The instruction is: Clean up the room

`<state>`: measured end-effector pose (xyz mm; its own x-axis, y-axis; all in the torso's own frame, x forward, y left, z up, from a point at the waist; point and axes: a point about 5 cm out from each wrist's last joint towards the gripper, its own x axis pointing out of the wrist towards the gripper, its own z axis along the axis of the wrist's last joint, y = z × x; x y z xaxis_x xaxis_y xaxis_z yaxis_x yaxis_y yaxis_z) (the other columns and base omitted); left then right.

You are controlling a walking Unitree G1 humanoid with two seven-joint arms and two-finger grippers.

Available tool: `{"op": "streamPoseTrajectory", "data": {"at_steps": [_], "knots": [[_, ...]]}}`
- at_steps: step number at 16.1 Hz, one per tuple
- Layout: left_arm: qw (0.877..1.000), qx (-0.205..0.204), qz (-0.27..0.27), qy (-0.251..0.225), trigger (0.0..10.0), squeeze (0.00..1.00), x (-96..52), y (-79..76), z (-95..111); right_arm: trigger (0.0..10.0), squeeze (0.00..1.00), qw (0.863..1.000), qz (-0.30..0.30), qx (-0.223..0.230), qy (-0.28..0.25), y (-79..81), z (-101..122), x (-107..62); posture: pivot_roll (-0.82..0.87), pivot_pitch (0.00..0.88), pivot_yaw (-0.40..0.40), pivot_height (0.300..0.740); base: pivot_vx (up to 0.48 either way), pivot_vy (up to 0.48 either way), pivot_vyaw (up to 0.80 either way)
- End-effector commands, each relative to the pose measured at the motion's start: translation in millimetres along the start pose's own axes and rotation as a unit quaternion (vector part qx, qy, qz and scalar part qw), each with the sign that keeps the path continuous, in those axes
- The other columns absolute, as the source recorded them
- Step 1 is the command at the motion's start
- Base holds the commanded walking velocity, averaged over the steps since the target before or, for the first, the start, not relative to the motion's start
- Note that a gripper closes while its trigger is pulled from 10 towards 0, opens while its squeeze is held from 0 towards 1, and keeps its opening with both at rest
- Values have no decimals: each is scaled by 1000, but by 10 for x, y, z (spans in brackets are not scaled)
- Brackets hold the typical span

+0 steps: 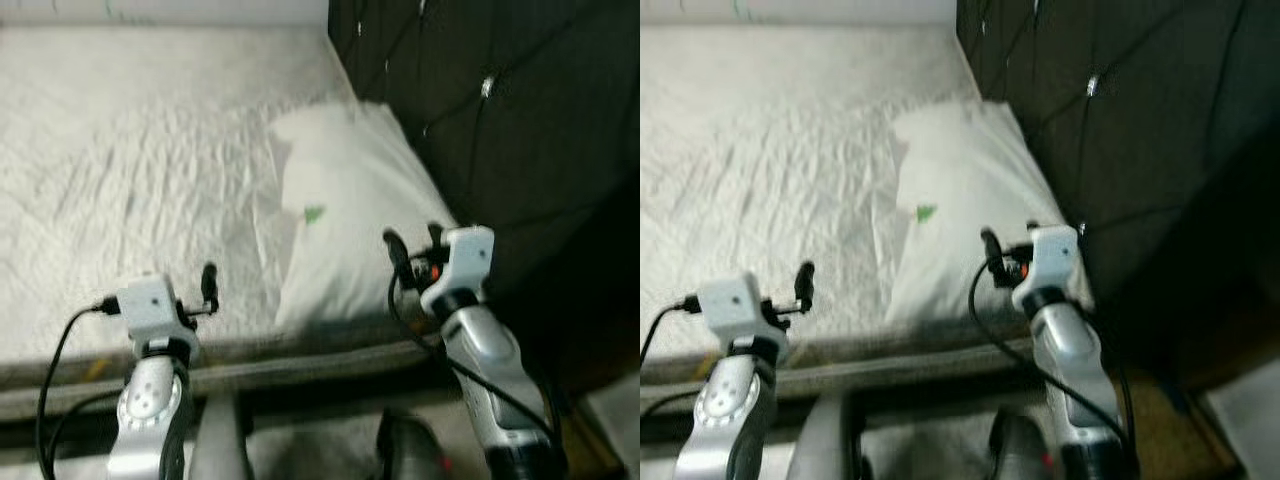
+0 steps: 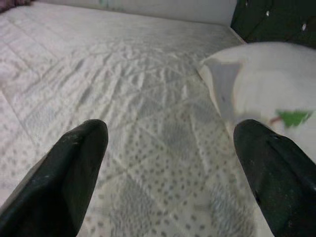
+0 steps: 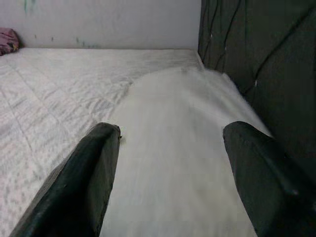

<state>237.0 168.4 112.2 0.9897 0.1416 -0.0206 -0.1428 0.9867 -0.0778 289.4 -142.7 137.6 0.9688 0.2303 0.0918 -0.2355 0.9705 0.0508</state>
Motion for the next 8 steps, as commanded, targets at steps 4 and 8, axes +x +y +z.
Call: {"op": "streamPoseTrajectory", "data": {"at_steps": [4,8], "knots": [[1000,2,-3,7,10000,0,3,-10,-27,10000,0,1000,-2,-7,-11,-33,65,34,-11,51,-43,740,0,0,0],[1000,-6,-11,16,10000,0,-14,-21,-52,10000,0,1000,-15,-7,0,-45,-12,-2,-11,51,-43,740,0,0,0]]}}
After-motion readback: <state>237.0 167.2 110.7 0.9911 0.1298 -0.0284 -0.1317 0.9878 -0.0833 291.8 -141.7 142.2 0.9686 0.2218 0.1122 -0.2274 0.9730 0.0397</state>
